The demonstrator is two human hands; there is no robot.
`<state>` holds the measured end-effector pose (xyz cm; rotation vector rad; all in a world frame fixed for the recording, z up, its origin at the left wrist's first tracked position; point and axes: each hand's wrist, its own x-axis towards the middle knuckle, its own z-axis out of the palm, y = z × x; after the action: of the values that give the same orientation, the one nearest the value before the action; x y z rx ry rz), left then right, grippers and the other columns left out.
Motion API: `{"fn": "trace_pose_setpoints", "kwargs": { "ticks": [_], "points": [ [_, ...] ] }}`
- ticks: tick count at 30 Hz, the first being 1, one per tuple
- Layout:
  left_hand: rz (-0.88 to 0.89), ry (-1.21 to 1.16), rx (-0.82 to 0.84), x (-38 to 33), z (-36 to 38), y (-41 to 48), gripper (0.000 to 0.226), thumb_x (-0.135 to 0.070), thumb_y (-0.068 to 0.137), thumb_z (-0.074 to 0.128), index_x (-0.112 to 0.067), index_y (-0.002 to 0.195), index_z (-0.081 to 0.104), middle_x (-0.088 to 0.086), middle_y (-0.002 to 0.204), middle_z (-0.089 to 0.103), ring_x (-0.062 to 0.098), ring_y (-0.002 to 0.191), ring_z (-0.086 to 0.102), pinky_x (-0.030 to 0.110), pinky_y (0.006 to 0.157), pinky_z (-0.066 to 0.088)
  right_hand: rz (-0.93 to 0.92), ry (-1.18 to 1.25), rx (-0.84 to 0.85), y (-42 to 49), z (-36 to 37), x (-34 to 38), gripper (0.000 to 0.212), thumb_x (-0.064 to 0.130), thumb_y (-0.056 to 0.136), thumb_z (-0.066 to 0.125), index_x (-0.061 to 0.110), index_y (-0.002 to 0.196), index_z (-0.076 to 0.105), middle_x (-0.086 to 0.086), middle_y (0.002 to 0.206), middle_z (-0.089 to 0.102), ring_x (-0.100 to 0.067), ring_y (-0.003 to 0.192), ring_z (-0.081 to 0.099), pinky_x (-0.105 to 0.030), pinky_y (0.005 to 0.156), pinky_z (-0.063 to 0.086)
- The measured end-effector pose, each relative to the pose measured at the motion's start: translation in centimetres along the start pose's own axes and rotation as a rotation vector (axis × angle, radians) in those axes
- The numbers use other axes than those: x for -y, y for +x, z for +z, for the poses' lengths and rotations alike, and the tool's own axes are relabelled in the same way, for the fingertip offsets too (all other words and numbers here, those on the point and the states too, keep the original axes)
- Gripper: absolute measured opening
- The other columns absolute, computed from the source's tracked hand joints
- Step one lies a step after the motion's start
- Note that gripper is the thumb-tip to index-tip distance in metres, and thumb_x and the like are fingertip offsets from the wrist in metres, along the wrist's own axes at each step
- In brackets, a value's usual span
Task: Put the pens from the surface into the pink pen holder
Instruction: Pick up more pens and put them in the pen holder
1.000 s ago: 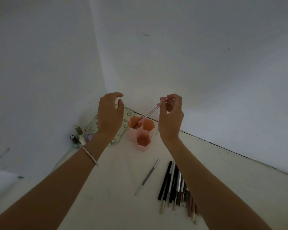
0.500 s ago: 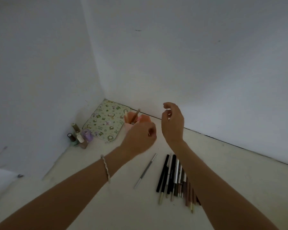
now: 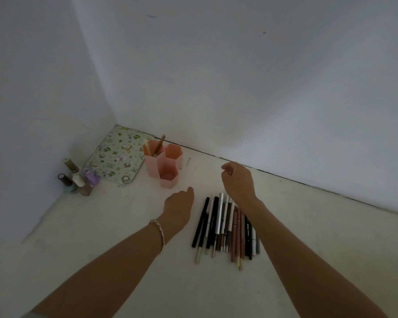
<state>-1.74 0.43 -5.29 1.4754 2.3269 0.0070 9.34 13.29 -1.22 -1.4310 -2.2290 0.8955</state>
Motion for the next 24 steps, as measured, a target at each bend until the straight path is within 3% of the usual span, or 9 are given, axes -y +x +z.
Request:
{"fn": "trace_pose_setpoints", "kwargs": {
  "ticks": [4, 6, 9, 11, 14, 17, 19, 21, 24],
  "points": [
    [-0.021, -0.403, -0.274, -0.3, -3.4, 0.6, 0.035, -0.006, 0.09, 0.052, -0.015, 0.124, 0.047, 0.005, 0.09, 0.063, 0.02, 0.076, 0.064, 0.038, 0.069, 0.058, 0.132, -0.335, 0.235, -0.6, 0.9, -0.9, 0.02, 0.014, 0.085, 0.053, -0.001, 0.082, 0.066, -0.01, 0.083, 0.07, -0.028, 0.086, 0.066, -0.033, 0.077, 0.052],
    [0.012, -0.532, -0.396, -0.4, -4.8, 0.9, 0.047, -0.005, 0.088, 0.057, -0.019, 0.13, 0.045, 0.0, 0.082, 0.061, 0.014, 0.068, 0.063, 0.033, 0.061, 0.057, 0.156, -0.441, 0.303, -1.4, 1.8, -1.1, 0.02, 0.022, 0.087, 0.055, 0.007, 0.074, 0.054, -0.007, 0.078, 0.061, -0.028, 0.09, 0.063, -0.031, 0.075, 0.046],
    [0.06, -0.652, -0.489, -0.2, -5.8, 0.8, 0.055, -0.005, 0.088, 0.06, -0.025, 0.137, 0.042, -0.013, 0.08, 0.05, 0.001, 0.066, 0.054, 0.011, 0.058, 0.042, 0.111, -0.56, 0.259, -2.2, 3.1, -1.4, 0.023, 0.028, 0.092, 0.054, 0.012, 0.078, 0.048, -0.007, 0.09, 0.062, -0.026, 0.095, 0.058, -0.03, 0.076, 0.039],
    [0.071, -0.662, -0.509, -0.1, -5.8, 0.6, 0.053, -0.006, 0.089, 0.06, -0.025, 0.136, 0.046, -0.015, 0.081, 0.046, 0.001, 0.069, 0.052, 0.012, 0.061, 0.042, 0.085, -0.584, 0.217, -2.4, 3.6, -1.2, 0.016, 0.026, 0.094, 0.053, 0.012, 0.087, 0.05, -0.007, 0.098, 0.062, -0.025, 0.099, 0.056, -0.031, 0.077, 0.037],
    [0.057, -0.693, -0.52, 0.1, -5.7, 0.2, 0.051, -0.006, 0.089, 0.061, -0.025, 0.134, 0.048, -0.012, 0.089, 0.049, 0.006, 0.076, 0.056, 0.023, 0.069, 0.054, 0.119, -0.54, 0.225, -2.4, 3.9, -1.1, 0.016, 0.02, 0.095, 0.05, 0.008, 0.105, 0.048, -0.01, 0.103, 0.063, -0.028, 0.101, 0.056, -0.034, 0.082, 0.041],
    [0.066, -0.717, -0.537, 0.4, -6.0, -0.1, 0.048, -0.006, 0.089, 0.061, -0.026, 0.132, 0.05, -0.01, 0.09, 0.053, 0.008, 0.077, 0.059, 0.03, 0.072, 0.059, 0.152, -0.43, 0.235, -2.2, 4.0, -0.9, 0.004, 0.008, 0.094, 0.047, 0.006, 0.098, 0.047, -0.013, 0.1, 0.064, -0.027, 0.094, 0.059, -0.035, 0.079, 0.046],
    [0.101, -0.753, -0.596, 0.8, -6.6, -0.2, 0.046, -0.006, 0.09, 0.061, -0.025, 0.13, 0.052, -0.005, 0.093, 0.056, 0.01, 0.077, 0.062, 0.031, 0.071, 0.059, 0.182, -0.324, 0.204, -1.6, 3.7, -0.7, 0.007, 0.004, 0.094, 0.044, 0.005, 0.092, 0.051, -0.012, 0.093, 0.062, -0.022, 0.081, 0.059, -0.03, 0.07, 0.047],
    [0.086, -0.816, -0.693, 1.7, -7.9, -0.1, 0.045, -0.009, 0.09, 0.062, -0.027, 0.13, 0.051, -0.003, 0.095, 0.059, 0.01, 0.079, 0.064, 0.029, 0.072, 0.06, 0.229, -0.142, 0.12, -0.6, 2.9, 0.1, 0.013, 0.005, 0.094, 0.045, 0.002, 0.09, 0.057, -0.008, 0.088, 0.061, -0.017, 0.07, 0.055, -0.024, 0.056, 0.042],
    [-0.015, -0.929, -0.952, 4.4, -11.2, 0.4, 0.046, -0.008, 0.088, 0.064, -0.028, 0.128, 0.051, -0.012, 0.088, 0.061, -0.002, 0.074, 0.063, 0.014, 0.068, 0.056, 0.217, 0.088, -0.073, 1.4, 0.7, 2.3, 0.017, 0.01, 0.093, 0.05, 0.003, 0.099, 0.065, -0.008, 0.093, 0.067, -0.019, 0.077, 0.061, -0.024, 0.061, 0.044]
  ]
}}
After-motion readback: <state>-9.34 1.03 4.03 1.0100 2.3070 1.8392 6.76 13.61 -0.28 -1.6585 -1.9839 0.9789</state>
